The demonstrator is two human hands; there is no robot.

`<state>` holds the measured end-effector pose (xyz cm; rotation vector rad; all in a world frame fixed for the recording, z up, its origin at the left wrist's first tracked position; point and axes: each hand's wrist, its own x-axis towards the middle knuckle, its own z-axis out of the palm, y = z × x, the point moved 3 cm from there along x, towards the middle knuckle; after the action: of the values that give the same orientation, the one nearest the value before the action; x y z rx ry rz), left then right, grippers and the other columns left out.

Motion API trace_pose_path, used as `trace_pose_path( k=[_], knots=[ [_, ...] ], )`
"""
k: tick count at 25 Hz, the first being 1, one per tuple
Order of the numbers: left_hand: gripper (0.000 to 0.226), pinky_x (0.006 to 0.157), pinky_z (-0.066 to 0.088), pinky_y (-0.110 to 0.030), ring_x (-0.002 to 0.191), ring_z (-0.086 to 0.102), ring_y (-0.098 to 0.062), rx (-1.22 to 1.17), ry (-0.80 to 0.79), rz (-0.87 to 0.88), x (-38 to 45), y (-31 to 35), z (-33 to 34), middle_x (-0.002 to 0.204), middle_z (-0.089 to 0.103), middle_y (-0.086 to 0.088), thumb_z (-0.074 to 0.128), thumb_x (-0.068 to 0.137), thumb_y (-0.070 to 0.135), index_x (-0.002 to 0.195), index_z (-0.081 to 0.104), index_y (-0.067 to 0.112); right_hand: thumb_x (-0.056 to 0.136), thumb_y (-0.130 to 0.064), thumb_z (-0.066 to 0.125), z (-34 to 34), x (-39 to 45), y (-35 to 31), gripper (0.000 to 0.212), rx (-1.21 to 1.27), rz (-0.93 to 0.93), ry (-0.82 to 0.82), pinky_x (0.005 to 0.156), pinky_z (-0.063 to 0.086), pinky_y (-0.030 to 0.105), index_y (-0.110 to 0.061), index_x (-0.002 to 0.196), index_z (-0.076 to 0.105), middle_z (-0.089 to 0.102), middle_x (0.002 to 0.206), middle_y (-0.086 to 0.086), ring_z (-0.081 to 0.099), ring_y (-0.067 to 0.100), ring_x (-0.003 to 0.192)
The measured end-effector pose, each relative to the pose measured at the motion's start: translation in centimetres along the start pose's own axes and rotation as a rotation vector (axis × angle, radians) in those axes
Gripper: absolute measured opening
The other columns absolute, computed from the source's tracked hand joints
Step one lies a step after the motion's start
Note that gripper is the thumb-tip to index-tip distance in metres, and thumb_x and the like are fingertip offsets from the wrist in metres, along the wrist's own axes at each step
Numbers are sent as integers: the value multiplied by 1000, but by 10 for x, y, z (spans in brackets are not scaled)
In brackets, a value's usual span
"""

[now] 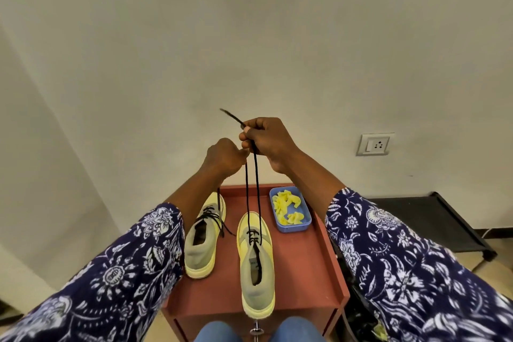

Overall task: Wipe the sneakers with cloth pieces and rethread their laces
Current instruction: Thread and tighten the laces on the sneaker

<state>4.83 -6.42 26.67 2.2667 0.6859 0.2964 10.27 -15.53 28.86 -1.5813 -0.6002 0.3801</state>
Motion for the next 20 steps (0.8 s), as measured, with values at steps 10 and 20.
trace_pose_path(
  k=[10, 20],
  knots=[
    [27, 47, 26, -24, 48, 30, -15, -115, 98, 102, -4, 43, -53, 58, 38, -3, 59, 89, 26, 79, 59, 1, 87, -3, 52, -14, 3, -50, 13, -80, -25, 116, 64, 44, 27, -5, 91, 64, 61, 73, 3, 58, 12, 59],
    [17, 62, 55, -27, 56, 56, -13, -281, 170, 200, -10, 65, -77, 65, 59, -5, 75, 75, 10, 66, 61, 13, 85, -8, 61, -19, 5, -78, 6, -215, -63, 131, 62, 49, 29, -9, 87, 66, 65, 87, 8, 61, 20, 73]
  ],
)
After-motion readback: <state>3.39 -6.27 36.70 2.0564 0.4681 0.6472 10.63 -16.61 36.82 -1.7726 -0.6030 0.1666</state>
